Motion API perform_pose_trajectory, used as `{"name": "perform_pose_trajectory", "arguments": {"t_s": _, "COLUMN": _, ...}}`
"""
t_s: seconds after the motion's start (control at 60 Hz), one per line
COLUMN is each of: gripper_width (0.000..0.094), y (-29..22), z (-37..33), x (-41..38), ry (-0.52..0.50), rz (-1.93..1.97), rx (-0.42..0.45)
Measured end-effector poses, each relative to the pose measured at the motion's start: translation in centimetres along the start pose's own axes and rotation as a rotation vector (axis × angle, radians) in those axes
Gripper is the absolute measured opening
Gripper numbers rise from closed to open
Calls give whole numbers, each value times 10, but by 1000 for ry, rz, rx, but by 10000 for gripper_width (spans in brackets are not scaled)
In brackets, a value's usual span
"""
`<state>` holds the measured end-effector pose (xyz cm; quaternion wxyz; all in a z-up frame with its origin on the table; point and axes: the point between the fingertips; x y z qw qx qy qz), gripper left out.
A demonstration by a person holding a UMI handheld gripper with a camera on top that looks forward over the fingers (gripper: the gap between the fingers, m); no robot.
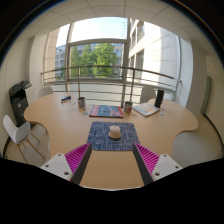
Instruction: Arrange mouse
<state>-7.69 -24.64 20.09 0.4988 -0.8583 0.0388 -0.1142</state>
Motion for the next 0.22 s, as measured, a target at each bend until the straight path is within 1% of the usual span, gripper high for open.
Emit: {"name": "perform_pose_trajectory", "arguments": {"t_s": 0.217, "gripper_width": 846, "y": 9, "z": -32, "x": 7, "ry": 13, "rz": 9, "rx": 9}}
Point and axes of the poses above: the point between the fingertips, and its own axes, seen from behind it with the camera up: x to the right, y down, z forward, the way the camera looks, and after that the axes turned 11 degrees about y, right-handed
